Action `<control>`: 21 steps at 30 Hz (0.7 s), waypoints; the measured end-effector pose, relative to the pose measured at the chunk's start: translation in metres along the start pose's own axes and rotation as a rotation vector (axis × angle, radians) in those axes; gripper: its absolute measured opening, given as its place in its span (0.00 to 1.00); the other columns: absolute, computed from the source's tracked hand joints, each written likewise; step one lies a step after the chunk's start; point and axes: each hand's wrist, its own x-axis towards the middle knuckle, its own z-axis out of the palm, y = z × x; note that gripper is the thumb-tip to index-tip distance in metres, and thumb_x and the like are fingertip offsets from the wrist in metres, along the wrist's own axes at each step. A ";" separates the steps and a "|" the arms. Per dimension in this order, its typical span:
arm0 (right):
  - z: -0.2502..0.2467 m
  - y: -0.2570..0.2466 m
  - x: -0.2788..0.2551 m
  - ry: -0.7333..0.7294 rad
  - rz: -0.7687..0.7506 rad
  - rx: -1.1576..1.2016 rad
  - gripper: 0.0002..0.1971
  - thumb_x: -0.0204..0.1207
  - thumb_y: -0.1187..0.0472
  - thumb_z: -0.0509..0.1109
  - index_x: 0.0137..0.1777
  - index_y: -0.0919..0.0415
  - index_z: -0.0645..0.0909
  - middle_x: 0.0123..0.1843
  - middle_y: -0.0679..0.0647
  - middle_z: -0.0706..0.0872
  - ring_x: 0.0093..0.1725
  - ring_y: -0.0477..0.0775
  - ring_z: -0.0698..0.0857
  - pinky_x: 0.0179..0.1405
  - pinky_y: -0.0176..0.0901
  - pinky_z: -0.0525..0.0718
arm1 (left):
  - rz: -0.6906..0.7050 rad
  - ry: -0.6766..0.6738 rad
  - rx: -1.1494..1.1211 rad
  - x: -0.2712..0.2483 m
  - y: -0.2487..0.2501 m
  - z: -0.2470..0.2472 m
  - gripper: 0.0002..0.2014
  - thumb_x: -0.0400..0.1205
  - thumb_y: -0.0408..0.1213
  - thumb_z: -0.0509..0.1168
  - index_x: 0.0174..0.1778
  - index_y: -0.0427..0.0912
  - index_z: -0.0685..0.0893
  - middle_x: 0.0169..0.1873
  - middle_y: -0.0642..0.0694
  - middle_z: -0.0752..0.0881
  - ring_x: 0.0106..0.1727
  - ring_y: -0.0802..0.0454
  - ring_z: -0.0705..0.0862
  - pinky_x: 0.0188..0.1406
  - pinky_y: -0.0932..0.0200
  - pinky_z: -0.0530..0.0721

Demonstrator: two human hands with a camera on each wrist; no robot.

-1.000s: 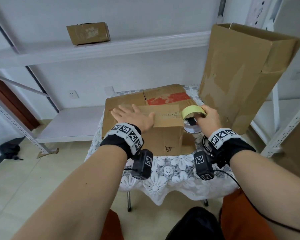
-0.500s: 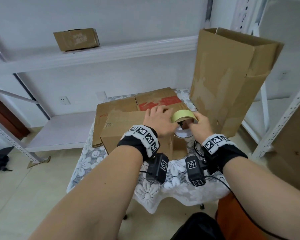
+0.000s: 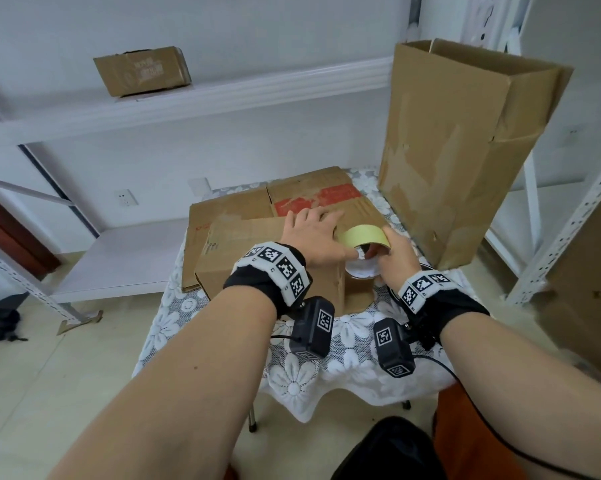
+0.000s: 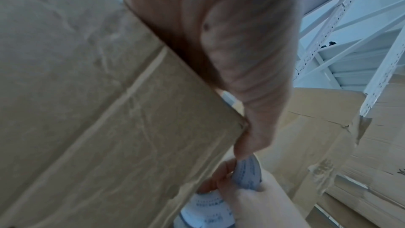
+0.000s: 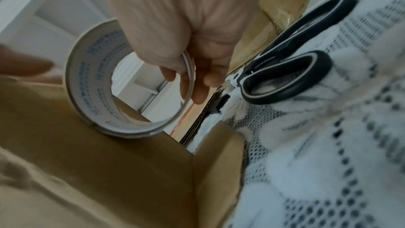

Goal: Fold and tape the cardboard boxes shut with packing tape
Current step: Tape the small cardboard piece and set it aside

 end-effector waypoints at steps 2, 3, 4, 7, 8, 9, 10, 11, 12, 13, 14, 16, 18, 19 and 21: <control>-0.001 0.001 0.000 -0.009 -0.020 -0.070 0.14 0.74 0.77 0.59 0.54 0.61 0.76 0.46 0.59 0.82 0.44 0.64 0.84 0.39 0.59 0.87 | -0.010 0.011 -0.019 0.000 0.001 -0.001 0.44 0.77 0.60 0.64 0.86 0.52 0.52 0.85 0.44 0.55 0.85 0.44 0.50 0.84 0.40 0.41; 0.000 0.003 -0.001 -0.022 -0.024 -0.110 0.14 0.74 0.77 0.59 0.55 0.61 0.76 0.46 0.59 0.83 0.44 0.63 0.84 0.43 0.60 0.86 | -0.024 0.016 -0.038 0.001 0.001 -0.002 0.42 0.78 0.59 0.62 0.86 0.51 0.51 0.85 0.44 0.56 0.85 0.44 0.51 0.84 0.40 0.42; 0.001 0.004 -0.001 -0.031 -0.029 -0.144 0.15 0.74 0.77 0.59 0.56 0.61 0.76 0.46 0.60 0.83 0.45 0.62 0.84 0.45 0.58 0.85 | -0.042 0.019 -0.059 0.002 0.001 -0.003 0.40 0.80 0.59 0.59 0.86 0.49 0.52 0.85 0.43 0.56 0.85 0.44 0.51 0.84 0.41 0.42; 0.003 0.007 -0.001 -0.029 -0.024 -0.199 0.19 0.73 0.79 0.59 0.61 0.62 0.75 0.48 0.61 0.84 0.47 0.62 0.83 0.47 0.52 0.84 | -0.099 0.029 -0.070 0.006 0.003 -0.002 0.34 0.84 0.55 0.52 0.86 0.50 0.54 0.84 0.43 0.57 0.85 0.44 0.53 0.84 0.42 0.42; 0.002 0.007 -0.001 -0.034 -0.025 -0.216 0.20 0.73 0.79 0.59 0.62 0.62 0.74 0.49 0.61 0.84 0.48 0.62 0.83 0.48 0.53 0.84 | -0.120 0.037 -0.056 0.008 0.004 -0.002 0.33 0.84 0.54 0.53 0.85 0.50 0.55 0.84 0.43 0.59 0.84 0.43 0.54 0.84 0.41 0.42; 0.001 0.006 0.001 -0.046 -0.034 -0.243 0.20 0.73 0.79 0.59 0.63 0.62 0.73 0.49 0.62 0.84 0.48 0.63 0.83 0.47 0.54 0.84 | -0.144 0.046 -0.042 0.010 0.007 -0.001 0.33 0.83 0.53 0.54 0.85 0.49 0.56 0.83 0.42 0.60 0.84 0.42 0.55 0.84 0.39 0.42; 0.000 0.005 0.001 -0.060 -0.049 -0.282 0.20 0.73 0.78 0.61 0.63 0.61 0.72 0.48 0.62 0.84 0.46 0.62 0.83 0.44 0.53 0.84 | -0.171 0.051 -0.030 0.012 0.010 -0.001 0.33 0.83 0.52 0.56 0.84 0.48 0.58 0.82 0.41 0.61 0.83 0.41 0.56 0.83 0.37 0.42; -0.001 0.005 0.001 -0.069 -0.068 -0.331 0.19 0.74 0.77 0.62 0.62 0.61 0.71 0.47 0.62 0.84 0.44 0.62 0.83 0.40 0.50 0.82 | -0.198 0.050 -0.019 0.014 0.014 -0.002 0.33 0.82 0.50 0.57 0.84 0.47 0.58 0.82 0.40 0.62 0.83 0.40 0.57 0.83 0.36 0.42; -0.001 0.005 0.000 -0.072 -0.085 -0.378 0.18 0.74 0.76 0.63 0.62 0.62 0.71 0.45 0.61 0.83 0.43 0.61 0.82 0.38 0.47 0.79 | -0.222 0.047 -0.011 0.015 0.017 -0.002 0.33 0.81 0.48 0.58 0.83 0.45 0.58 0.82 0.40 0.62 0.83 0.39 0.57 0.82 0.34 0.42; -0.002 0.004 -0.001 -0.075 -0.096 -0.407 0.18 0.74 0.76 0.62 0.61 0.62 0.70 0.44 0.61 0.82 0.42 0.61 0.82 0.37 0.46 0.76 | -0.244 0.043 -0.007 0.017 0.020 -0.002 0.34 0.81 0.46 0.60 0.83 0.44 0.58 0.81 0.39 0.63 0.82 0.39 0.57 0.82 0.34 0.42; -0.003 0.003 -0.003 -0.076 -0.106 -0.425 0.16 0.74 0.76 0.62 0.60 0.62 0.70 0.42 0.60 0.80 0.42 0.62 0.81 0.37 0.46 0.75 | -0.263 0.040 -0.008 0.019 0.022 -0.002 0.34 0.80 0.44 0.61 0.83 0.44 0.58 0.81 0.39 0.63 0.82 0.38 0.58 0.82 0.33 0.42; -0.005 -0.001 -0.004 -0.073 -0.132 -0.462 0.13 0.75 0.74 0.60 0.58 0.61 0.70 0.41 0.58 0.78 0.42 0.63 0.81 0.37 0.48 0.76 | -0.294 0.038 -0.022 0.022 0.024 -0.002 0.34 0.79 0.40 0.62 0.82 0.43 0.59 0.79 0.38 0.65 0.81 0.38 0.59 0.82 0.33 0.42; -0.008 -0.005 -0.002 -0.095 -0.142 -0.492 0.10 0.76 0.70 0.61 0.56 0.61 0.70 0.43 0.57 0.78 0.43 0.63 0.82 0.39 0.51 0.79 | -0.319 0.057 -0.027 0.024 0.027 0.000 0.33 0.77 0.37 0.62 0.80 0.43 0.62 0.78 0.38 0.67 0.81 0.37 0.60 0.82 0.32 0.43; -0.008 -0.007 0.000 -0.113 -0.126 -0.479 0.10 0.76 0.68 0.63 0.56 0.61 0.70 0.45 0.58 0.79 0.44 0.64 0.82 0.41 0.55 0.81 | -0.330 0.070 -0.029 0.025 0.028 0.000 0.33 0.76 0.36 0.62 0.80 0.43 0.63 0.77 0.38 0.67 0.80 0.37 0.60 0.82 0.32 0.43; -0.009 -0.009 0.003 -0.155 -0.007 -0.280 0.17 0.76 0.68 0.67 0.62 0.58 0.69 0.51 0.58 0.80 0.45 0.62 0.84 0.41 0.59 0.87 | -0.343 0.087 -0.041 0.027 0.028 0.001 0.32 0.75 0.35 0.63 0.78 0.42 0.65 0.76 0.39 0.69 0.80 0.38 0.62 0.82 0.32 0.44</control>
